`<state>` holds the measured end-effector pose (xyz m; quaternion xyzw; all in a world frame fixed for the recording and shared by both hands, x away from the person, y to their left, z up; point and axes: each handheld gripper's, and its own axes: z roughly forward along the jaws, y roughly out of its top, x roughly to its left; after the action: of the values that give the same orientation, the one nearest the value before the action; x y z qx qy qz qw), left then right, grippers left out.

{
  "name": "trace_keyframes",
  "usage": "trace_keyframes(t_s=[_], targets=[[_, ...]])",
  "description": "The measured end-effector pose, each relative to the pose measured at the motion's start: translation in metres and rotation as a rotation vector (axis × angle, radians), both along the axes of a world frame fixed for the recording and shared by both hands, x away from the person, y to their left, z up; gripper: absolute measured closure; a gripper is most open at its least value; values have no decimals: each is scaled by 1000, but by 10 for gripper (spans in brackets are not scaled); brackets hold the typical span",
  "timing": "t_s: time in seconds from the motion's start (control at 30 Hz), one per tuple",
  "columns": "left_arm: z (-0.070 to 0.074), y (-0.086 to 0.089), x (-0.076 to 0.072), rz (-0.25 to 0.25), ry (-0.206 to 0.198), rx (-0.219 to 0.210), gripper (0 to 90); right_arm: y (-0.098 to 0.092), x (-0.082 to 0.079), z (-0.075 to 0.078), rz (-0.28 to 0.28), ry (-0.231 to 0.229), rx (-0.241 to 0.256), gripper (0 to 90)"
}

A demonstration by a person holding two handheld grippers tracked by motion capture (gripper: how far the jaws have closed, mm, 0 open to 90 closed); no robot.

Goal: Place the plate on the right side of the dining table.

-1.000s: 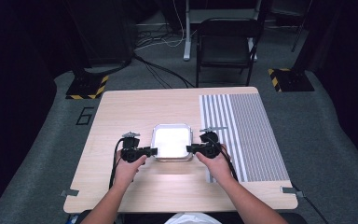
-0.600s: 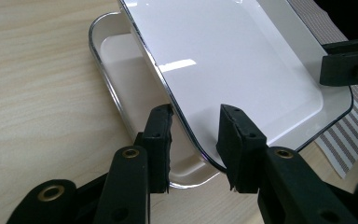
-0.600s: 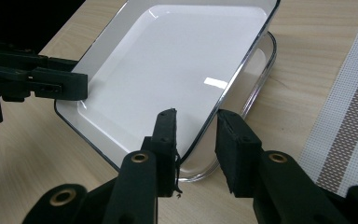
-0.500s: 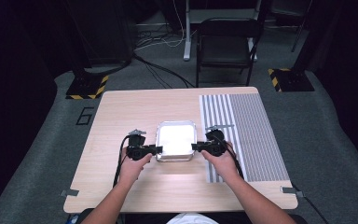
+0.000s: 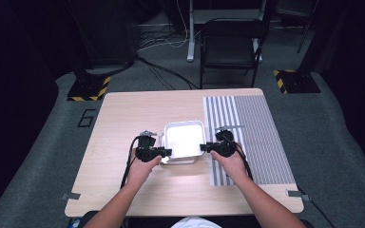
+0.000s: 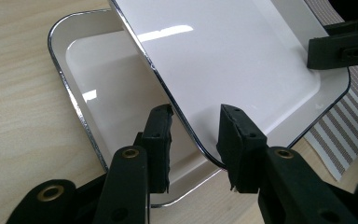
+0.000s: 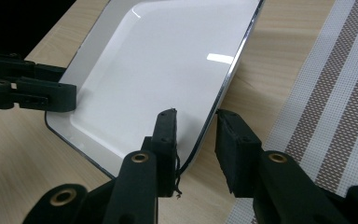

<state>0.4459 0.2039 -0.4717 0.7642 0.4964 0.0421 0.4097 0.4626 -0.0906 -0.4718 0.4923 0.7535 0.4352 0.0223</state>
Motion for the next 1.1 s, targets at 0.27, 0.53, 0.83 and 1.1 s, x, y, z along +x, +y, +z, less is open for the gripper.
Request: trace_keyframes(t_s=[0.27,0.53,0.83,1.1], targets=[[2,-3,0,5,-4,-21,649,-1,3,-4,-10,24,-32,689],[4,-6,2,6,-5,-31,647,-4,2,0,-2,23,-60,689],[8,-17,4,-12,-11,-29,640,-15,3,5,-25,15,-49,699],[11,-23,6,-19,-14,-33,640,-25,3,10,-28,11,-35,703]])
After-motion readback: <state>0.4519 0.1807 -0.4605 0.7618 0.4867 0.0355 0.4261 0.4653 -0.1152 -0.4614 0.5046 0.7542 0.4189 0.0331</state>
